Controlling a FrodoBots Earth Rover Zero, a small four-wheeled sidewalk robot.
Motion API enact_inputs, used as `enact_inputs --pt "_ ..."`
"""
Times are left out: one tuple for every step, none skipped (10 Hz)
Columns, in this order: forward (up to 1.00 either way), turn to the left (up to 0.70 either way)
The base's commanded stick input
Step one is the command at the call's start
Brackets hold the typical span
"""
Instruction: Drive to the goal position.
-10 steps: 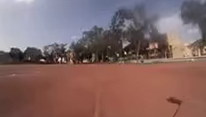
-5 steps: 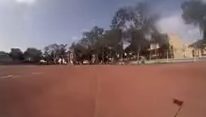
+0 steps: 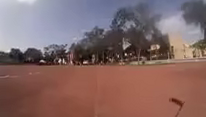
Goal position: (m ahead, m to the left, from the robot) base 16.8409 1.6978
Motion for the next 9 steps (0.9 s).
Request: enact_inputs --pt "0.70 0.00" --pt "0.70 0.00" --pt "0.70 0.00" --pt "0.70 0.00" --pt "0.70 0.00" --pt "0.70 0.00" --pt "0.70 0.00" --pt "0.70 0.00" --pt "0.70 0.00"
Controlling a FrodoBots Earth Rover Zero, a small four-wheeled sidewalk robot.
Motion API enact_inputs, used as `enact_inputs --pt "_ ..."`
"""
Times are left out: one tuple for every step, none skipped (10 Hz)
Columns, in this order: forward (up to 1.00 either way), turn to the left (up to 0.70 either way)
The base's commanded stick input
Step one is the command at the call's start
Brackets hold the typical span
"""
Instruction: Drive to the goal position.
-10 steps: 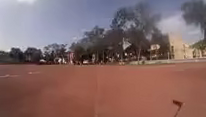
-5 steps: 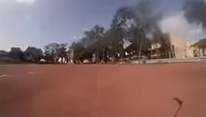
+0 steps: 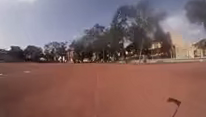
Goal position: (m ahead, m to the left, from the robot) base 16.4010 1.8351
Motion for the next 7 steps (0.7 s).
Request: enact_inputs --pt "0.70 0.00" --pt "0.70 0.00" --pt "0.70 0.00" --pt "0.70 0.00" --pt "0.70 0.00" --pt "0.70 0.00" --pt "0.70 0.00"
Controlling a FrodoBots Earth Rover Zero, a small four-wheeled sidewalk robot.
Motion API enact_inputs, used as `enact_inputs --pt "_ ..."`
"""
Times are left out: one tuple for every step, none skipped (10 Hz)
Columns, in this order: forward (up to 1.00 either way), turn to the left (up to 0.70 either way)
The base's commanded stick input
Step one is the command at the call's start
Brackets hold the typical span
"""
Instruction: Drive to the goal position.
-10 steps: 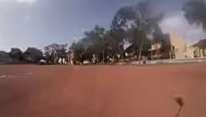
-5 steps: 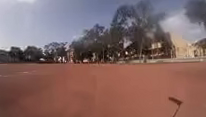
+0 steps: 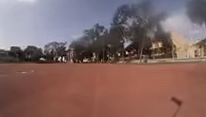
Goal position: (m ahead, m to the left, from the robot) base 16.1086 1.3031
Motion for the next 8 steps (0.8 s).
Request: enact_inputs --pt "0.70 0.00" --pt "0.70 0.00" --pt "0.70 0.00" --pt "0.70 0.00" --pt "0.70 0.00" --pt "0.70 0.00" --pt "0.70 0.00" --pt "0.70 0.00"
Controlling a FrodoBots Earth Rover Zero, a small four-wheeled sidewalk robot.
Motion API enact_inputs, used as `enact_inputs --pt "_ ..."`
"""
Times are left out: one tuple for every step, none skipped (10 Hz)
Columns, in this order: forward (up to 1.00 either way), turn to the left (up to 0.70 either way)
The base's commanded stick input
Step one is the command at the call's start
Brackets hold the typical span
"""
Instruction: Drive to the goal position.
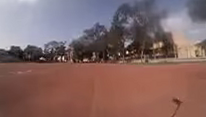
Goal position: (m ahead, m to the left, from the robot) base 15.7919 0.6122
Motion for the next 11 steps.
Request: enact_inputs --pt "0.70 0.00" --pt "0.70 0.00" --pt "0.70 0.00" --pt "0.70 0.00" --pt "0.70 0.00" --pt "0.70 0.00" --pt "0.70 0.00" --pt "0.70 0.00" --pt "0.70 0.00" --pt "0.70 0.00" --pt "0.70 0.00"
